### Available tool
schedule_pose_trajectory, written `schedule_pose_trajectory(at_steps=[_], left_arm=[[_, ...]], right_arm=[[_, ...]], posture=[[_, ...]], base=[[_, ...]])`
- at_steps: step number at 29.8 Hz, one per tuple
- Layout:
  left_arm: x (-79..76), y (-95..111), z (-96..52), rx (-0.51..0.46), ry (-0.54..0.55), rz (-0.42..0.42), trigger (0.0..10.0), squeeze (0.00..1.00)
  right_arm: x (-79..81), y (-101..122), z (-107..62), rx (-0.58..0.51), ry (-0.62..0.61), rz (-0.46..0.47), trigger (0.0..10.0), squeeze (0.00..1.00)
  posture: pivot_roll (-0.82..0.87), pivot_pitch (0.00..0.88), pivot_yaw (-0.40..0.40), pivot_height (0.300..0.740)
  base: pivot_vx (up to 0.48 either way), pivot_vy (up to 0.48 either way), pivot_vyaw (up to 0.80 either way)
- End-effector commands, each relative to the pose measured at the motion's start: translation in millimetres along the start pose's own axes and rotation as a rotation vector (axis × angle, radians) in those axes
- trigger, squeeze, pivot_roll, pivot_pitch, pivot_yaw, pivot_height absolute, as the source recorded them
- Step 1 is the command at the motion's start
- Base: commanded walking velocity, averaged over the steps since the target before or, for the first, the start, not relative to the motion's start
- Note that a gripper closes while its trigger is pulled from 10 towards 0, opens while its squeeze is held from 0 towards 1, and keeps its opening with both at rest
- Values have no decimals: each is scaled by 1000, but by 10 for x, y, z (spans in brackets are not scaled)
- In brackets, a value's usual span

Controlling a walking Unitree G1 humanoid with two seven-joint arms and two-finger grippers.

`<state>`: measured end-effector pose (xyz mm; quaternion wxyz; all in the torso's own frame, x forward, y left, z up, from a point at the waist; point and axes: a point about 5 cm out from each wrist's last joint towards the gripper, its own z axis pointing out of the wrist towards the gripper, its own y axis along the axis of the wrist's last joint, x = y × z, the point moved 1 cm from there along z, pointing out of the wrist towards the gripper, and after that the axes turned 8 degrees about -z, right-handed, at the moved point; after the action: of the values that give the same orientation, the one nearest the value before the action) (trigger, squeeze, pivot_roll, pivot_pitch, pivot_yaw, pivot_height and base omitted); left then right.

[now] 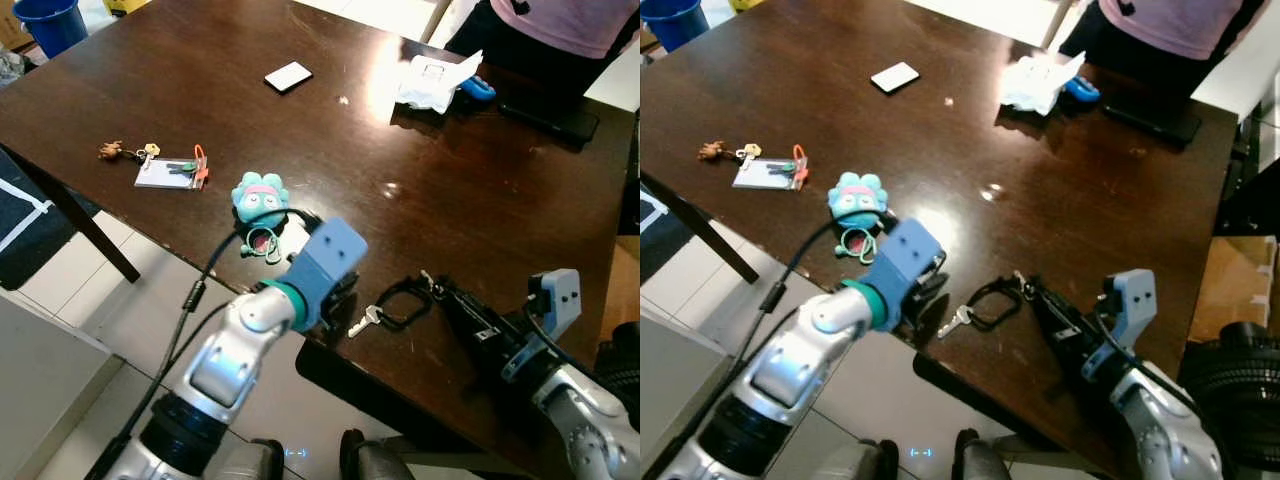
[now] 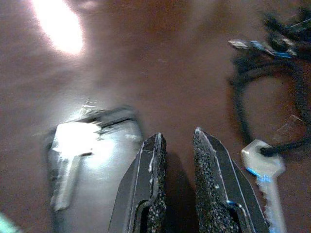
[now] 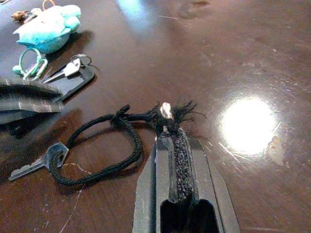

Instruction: Hang keys on a hook

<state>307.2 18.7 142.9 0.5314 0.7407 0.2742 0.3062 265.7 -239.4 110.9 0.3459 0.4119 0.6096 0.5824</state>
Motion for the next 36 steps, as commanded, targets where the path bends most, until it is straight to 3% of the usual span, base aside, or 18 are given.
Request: schedule_pose_trajectory(at_steps=[1, 4, 5, 6, 7, 10, 11, 15, 16, 17, 18, 29, 36], left_arm=[[20, -47, 45, 6, 53, 24, 10000, 0], [62, -46, 69, 4, 90, 18, 10000, 0], [125, -40, 83, 2, 132, 4, 10000, 188], [125, -40, 83, 2, 132, 4, 10000, 188], [185, -27, 86, 0, 158, -12, 10000, 537], [185, -27, 86, 0, 158, -12, 10000, 537], [253, -7, 78, -3, 178, -41, 10000, 1000], [307, 51, 60, -15, 170, -83, 10000, 1000], [334, 111, 49, -29, 156, -121, 10000, 655], [334, 111, 49, -29, 156, -121, 10000, 655], [335, 157, 53, -40, 133, -151, 10000, 0], [340, 79, 147, -27, 160, -193, 10000, 0], [514, 158, 203, -63, 258, -222, 10000, 0]], right_arm=[[-3, -285, -76, 109, -31, 65, 10000, 0], [-2, -290, -68, 111, -29, 64, 10000, 0], [-2, -294, -59, 113, -27, 62, 10000, 0], [-2, -294, -59, 113, -27, 62, 10000, 0], [-5, -295, -51, 114, -25, 61, 10000, 0], [-5, -295, -51, 114, -25, 61, 10000, 0], [-10, -296, -44, 115, -24, 59, 10000, 0], [-17, -303, -35, 118, -23, 59, 10000, 0], [-20, -310, -25, 120, -21, 58, 10000, 0], [-20, -310, -25, 120, -21, 58, 10000, 0], [-20, -318, -12, 122, -19, 58, 10000, 0], [-30, -340, 3, 128, -16, 57, 10000, 0], [-37, -359, 39, 137, -10, 57, 10000, 0]], posture=[[-7, 165, 109, 740], [-5, 166, 107, 740], [-5, 166, 107, 740], [-5, 166, 107, 740], [-4, 171, 103, 740], [-4, 171, 103, 740], [-3, 172, 102, 740], [2, 176, 100, 740], [5, 177, 98, 740], [5, 177, 98, 740], [6, 179, 98, 740], [-4, 192, 95, 740], [-7, 202, 87, 740]], base=[[0, 0, 0], [0, 0, 0], [0, 0, 0], [0, 0, 0], [0, 0, 0], [0, 0, 0], [0, 0, 0], [0, 0, 0], [0, 0, 0], [0, 0, 0], [0, 0, 0], [0, 0, 0], [0, 0, 0]])
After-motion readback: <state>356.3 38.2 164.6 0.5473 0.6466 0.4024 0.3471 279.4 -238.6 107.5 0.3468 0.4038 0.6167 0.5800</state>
